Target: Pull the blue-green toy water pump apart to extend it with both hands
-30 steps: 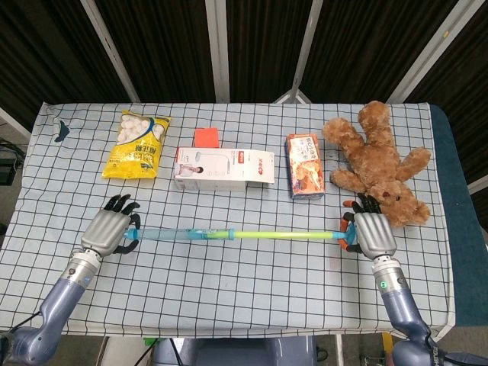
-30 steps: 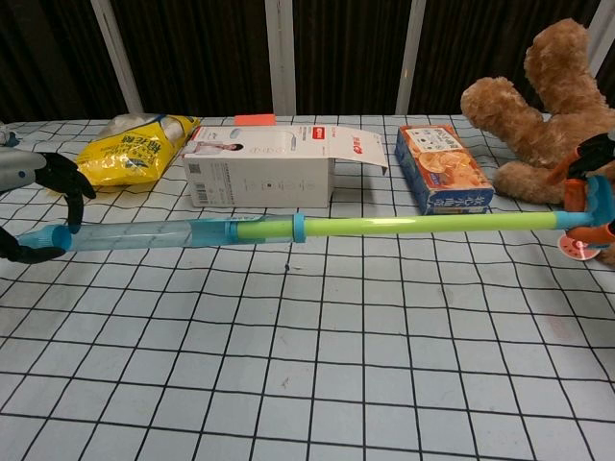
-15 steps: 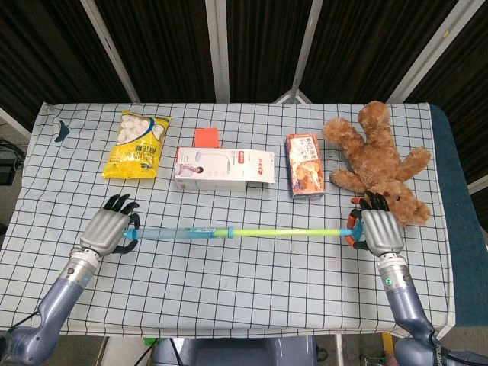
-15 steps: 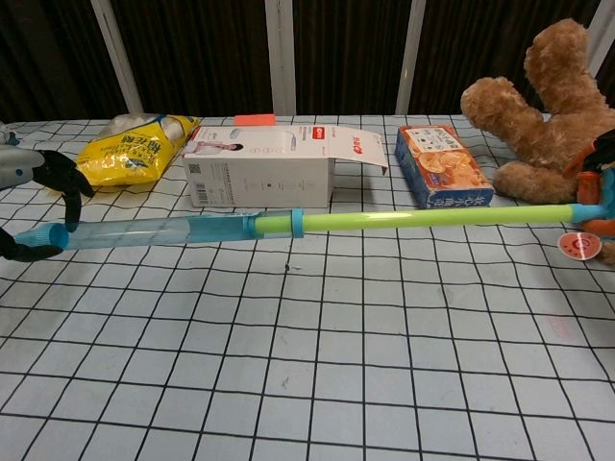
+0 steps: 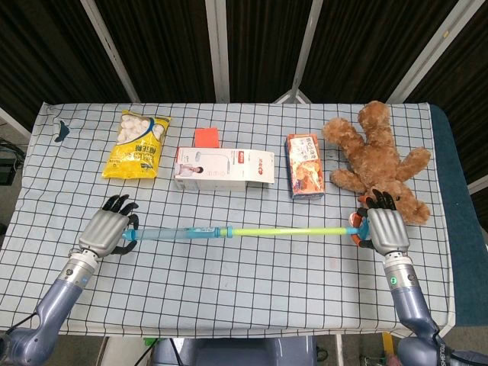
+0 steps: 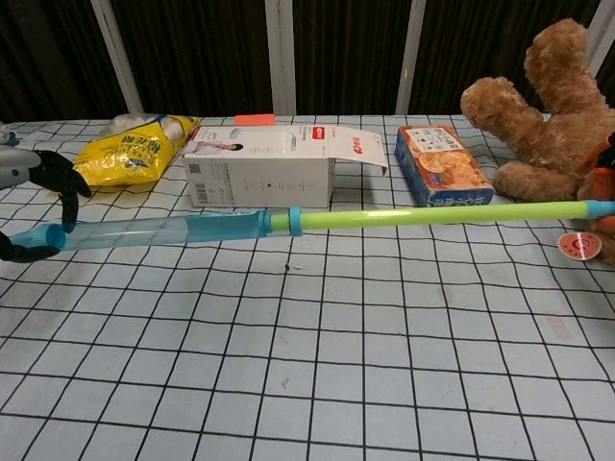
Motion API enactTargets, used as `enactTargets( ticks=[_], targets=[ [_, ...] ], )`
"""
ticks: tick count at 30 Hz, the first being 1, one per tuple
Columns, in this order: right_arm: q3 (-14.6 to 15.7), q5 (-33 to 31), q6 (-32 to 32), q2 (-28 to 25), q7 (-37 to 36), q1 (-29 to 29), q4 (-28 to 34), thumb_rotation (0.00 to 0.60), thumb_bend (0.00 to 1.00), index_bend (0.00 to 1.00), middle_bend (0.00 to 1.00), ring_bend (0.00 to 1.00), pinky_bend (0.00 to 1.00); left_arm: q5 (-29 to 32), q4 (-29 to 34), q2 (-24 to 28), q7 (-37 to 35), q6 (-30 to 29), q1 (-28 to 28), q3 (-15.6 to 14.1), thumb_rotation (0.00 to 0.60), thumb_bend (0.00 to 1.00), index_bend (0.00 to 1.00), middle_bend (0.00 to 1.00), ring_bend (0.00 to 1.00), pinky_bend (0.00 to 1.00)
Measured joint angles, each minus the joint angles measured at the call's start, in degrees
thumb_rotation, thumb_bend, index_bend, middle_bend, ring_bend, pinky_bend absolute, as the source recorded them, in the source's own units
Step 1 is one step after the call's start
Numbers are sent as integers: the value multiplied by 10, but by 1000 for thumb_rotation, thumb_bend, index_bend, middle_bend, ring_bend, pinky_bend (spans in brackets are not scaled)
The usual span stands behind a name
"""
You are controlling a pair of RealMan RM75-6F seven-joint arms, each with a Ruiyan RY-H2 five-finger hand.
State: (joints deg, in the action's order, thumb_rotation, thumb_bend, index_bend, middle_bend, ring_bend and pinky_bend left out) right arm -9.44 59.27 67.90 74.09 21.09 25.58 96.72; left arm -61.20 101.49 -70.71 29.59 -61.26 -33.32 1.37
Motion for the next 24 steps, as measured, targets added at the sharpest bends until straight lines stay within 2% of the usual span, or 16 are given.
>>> enactTargets(
  ticks=[12, 15, 18, 21, 24],
  targets=[
    [2, -2, 4, -2, 10, -2, -2, 600, 363, 662, 253, 0, 0, -1, -1, -5, -1, 2, 2, -3, 600, 486, 528, 147, 0, 29],
    [2, 0, 5, -3, 11, -2, 0, 600, 363, 635, 253, 0, 0, -2, -1, -6, -1, 3, 3, -4, 600, 450, 480, 129, 0, 26],
    [2, -2, 5, -5, 14, -2, 4, 600, 364, 499, 209, 0, 0, 1, 2, -4, -1, 5, 4, -5, 600, 355, 390, 105, 0, 19],
    [3, -7, 5, -8, 22, -3, 8, 600, 364, 251, 94, 0, 0, 3, 6, -1, -2, 6, 4, -5, 600, 283, 309, 90, 0, 14],
    [3, -17, 7, -12, 31, -4, 14, 600, 364, 169, 68, 0, 0, 3, 10, 2, -4, 6, 6, -6, 600, 262, 275, 88, 0, 13]
  ],
)
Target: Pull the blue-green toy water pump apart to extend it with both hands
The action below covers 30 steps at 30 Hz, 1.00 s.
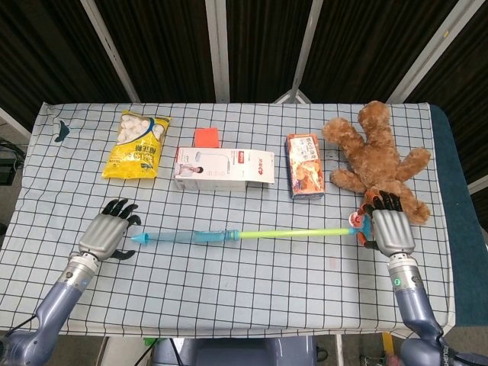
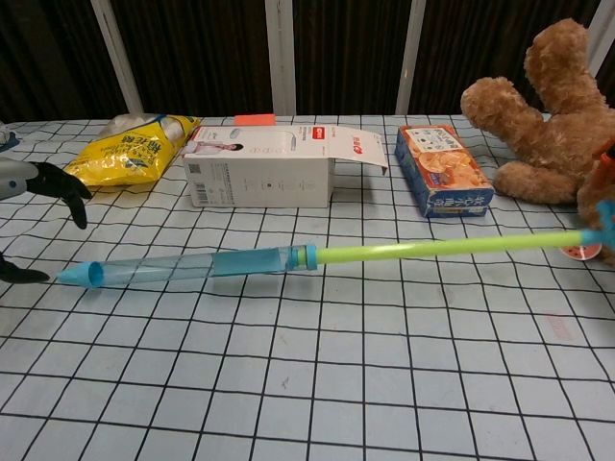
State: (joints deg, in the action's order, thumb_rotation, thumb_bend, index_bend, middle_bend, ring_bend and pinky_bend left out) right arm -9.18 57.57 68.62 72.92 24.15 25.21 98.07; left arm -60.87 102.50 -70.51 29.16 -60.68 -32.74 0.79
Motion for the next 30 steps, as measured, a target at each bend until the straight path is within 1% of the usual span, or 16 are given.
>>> enactTargets(
  ticks=[6, 15, 18, 20, 23, 25, 30],
  targets=[
    [-2, -15, 9, -6, 13, -3, 9, 600, 364, 20, 17, 0, 0, -6, 10, 7, -7, -4, 7, -4, 600, 262, 254, 86, 0, 13],
    [2, -5, 15, -18, 1, -12, 17, 600, 362, 0, 12, 0, 0, -27, 32, 24, -30, -29, 29, -12, 600, 261, 188, 68, 0, 13],
    [7, 12, 22, -24, -7, -19, 22, 600, 326, 0, 12, 0, 0, -38, 41, 31, -45, -50, 44, -15, 600, 240, 140, 49, 0, 10],
    [15, 35, 33, -31, -19, -29, 26, 600, 306, 0, 8, 0, 0, -51, 45, 37, -55, -74, 60, -20, 600, 210, 83, 18, 0, 2],
    [30, 85, 50, -42, -51, -47, 31, 600, 279, 0, 0, 0, 0, -93, 48, 50, -73, -127, 96, -35, 600, 180, 20, 0, 0, 0],
    [42, 125, 66, -49, -72, -60, 31, 600, 278, 0, 0, 0, 0, -132, 48, 62, -90, -169, 128, -48, 600, 167, 2, 0, 0, 0],
    [72, 205, 120, -62, -100, -97, 21, 600, 276, 0, 0, 0, 0, -190, 39, 80, -126, -231, 182, -70, 600, 166, 0, 0, 0, 0]
  ],
)
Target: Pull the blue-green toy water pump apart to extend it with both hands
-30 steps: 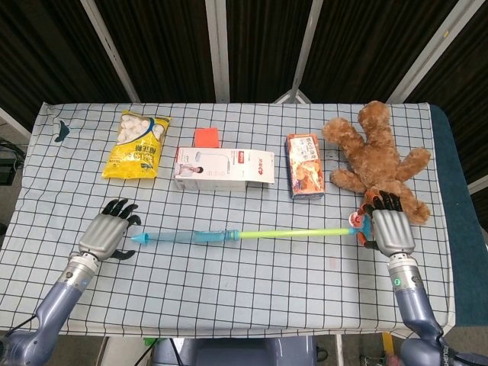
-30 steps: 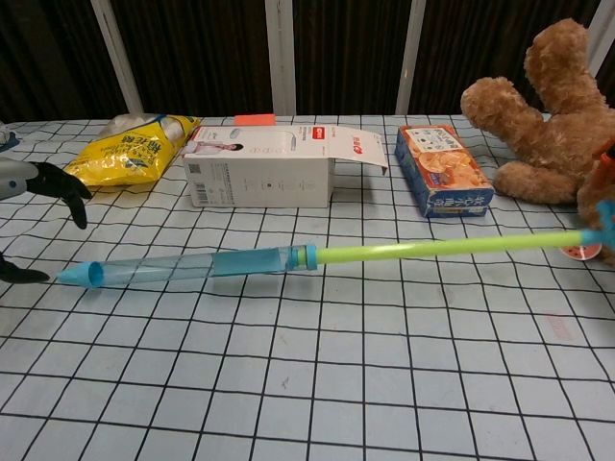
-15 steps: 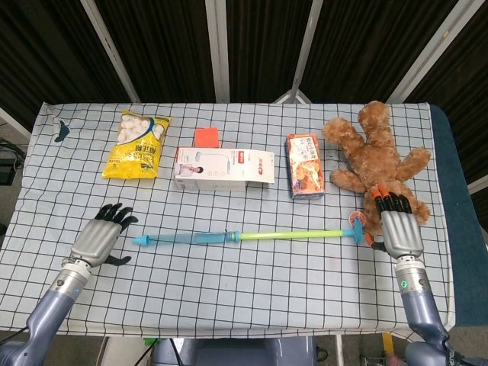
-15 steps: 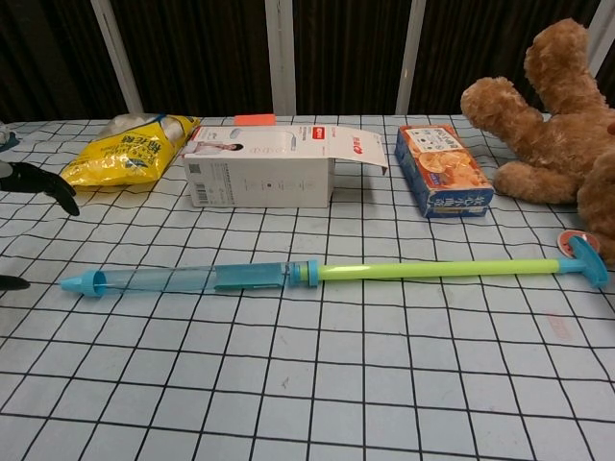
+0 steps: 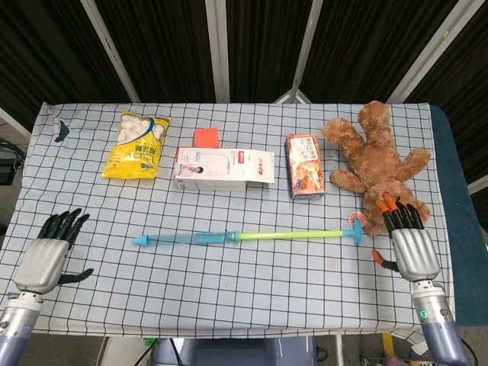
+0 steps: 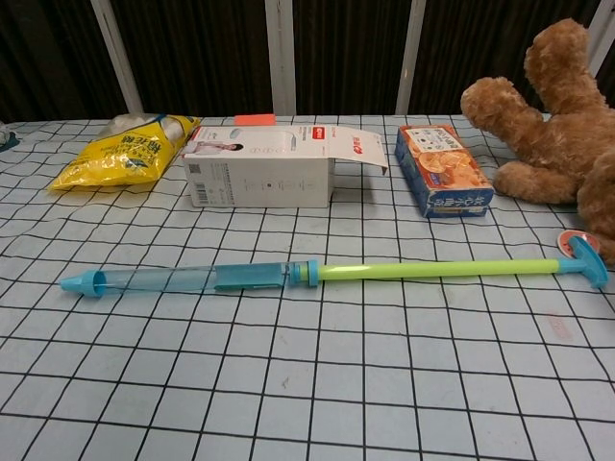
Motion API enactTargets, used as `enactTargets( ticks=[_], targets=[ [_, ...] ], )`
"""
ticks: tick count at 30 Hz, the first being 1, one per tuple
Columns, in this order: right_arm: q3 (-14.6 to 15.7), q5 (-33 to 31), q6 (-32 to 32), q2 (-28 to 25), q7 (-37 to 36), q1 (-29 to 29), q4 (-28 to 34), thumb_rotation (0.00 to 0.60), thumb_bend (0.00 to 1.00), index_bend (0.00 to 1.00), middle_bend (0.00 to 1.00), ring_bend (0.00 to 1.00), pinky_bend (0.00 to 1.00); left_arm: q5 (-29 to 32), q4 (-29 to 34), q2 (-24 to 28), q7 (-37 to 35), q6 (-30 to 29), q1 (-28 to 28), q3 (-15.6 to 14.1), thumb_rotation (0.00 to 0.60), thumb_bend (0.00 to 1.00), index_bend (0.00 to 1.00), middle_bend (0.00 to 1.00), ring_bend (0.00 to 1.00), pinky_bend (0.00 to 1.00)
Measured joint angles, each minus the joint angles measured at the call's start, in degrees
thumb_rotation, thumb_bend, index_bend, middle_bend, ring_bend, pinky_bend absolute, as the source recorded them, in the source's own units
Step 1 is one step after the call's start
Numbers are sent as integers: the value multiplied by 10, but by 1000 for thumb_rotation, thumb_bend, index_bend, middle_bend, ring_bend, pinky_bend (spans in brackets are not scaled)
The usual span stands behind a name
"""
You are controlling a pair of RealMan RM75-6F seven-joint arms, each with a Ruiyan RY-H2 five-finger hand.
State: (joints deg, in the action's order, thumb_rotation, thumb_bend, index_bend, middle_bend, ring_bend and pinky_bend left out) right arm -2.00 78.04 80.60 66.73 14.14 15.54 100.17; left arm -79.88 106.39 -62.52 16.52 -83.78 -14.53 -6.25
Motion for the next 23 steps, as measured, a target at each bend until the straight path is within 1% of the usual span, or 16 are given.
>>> enactTargets(
  ticks=[2, 5, 9, 11, 16, 20, 23],
  targets=[
    [10, 22, 27, -4, -7, -19, -8, 600, 276, 0, 0, 0, 0, -19, -12, 3, -13, -22, 18, -6, 600, 166, 0, 0, 0, 0],
    [20, 40, 65, -7, -24, -49, -23, 600, 275, 0, 0, 0, 0, -38, -37, 4, -37, -60, 49, -15, 600, 166, 0, 0, 0, 0],
    [23, 47, 89, -6, -44, -73, -44, 600, 275, 0, 0, 0, 0, -52, -79, 0, -56, -88, 75, -17, 600, 166, 0, 0, 0, 0],
    [21, 42, 93, -5, -48, -79, -48, 600, 275, 0, 0, 0, 0, -53, -94, -3, -61, -95, 84, -13, 600, 166, 0, 0, 0, 0],
    [15, 31, 99, -9, -68, -97, -48, 600, 275, 0, 0, 0, 0, -50, -107, -1, -78, -108, 102, -2, 600, 166, 0, 0, 0, 0],
    [11, 27, 85, -14, -85, -98, -46, 600, 276, 0, 0, 0, 0, -55, -121, 3, -93, -111, 108, 5, 600, 166, 0, 0, 0, 0],
    [10, 29, 76, -14, -78, -97, -46, 600, 275, 0, 0, 0, 0, -55, -127, 3, -98, -104, 110, 12, 600, 166, 0, 0, 0, 0]
  ],
)
